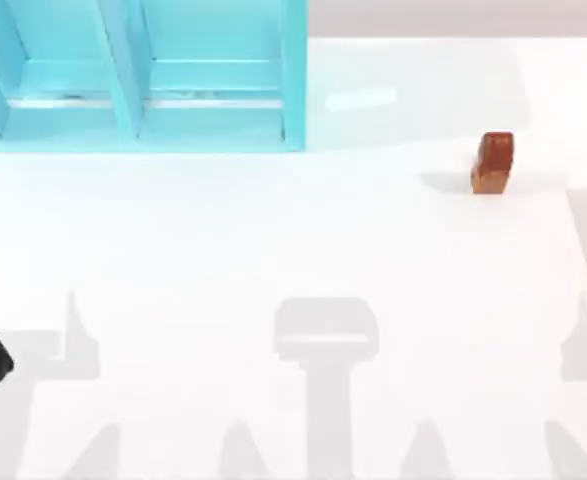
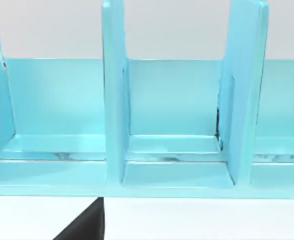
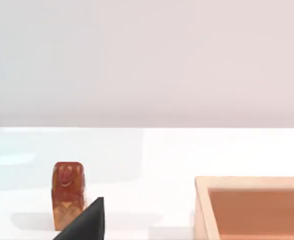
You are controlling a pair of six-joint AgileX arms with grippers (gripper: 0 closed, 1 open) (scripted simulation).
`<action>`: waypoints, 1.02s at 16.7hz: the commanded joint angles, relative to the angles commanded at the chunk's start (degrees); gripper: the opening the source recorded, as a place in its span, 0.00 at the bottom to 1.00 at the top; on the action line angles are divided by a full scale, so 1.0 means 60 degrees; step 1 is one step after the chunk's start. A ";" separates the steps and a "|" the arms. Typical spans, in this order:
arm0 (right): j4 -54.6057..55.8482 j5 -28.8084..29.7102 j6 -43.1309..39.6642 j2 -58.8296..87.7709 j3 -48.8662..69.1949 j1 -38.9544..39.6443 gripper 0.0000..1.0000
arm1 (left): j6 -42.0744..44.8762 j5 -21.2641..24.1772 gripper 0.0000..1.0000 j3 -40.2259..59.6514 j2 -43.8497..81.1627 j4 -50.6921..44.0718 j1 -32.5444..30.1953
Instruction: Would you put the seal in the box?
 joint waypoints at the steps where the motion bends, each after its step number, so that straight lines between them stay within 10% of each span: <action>1: 0.0000 0.0000 0.0000 0.0000 0.0000 0.0000 1.00 | 0.0000 0.0000 1.00 0.0000 0.0000 0.0000 0.0000; 8: -0.0969 0.0025 -0.0050 0.1969 0.1981 0.0158 1.00 | 0.0000 0.0000 1.00 0.0000 0.0000 0.0000 0.0000; 17: -0.5027 0.0263 0.0088 1.0720 1.0036 0.0633 1.00 | 0.0000 0.0000 1.00 0.0000 0.0000 0.0000 0.0000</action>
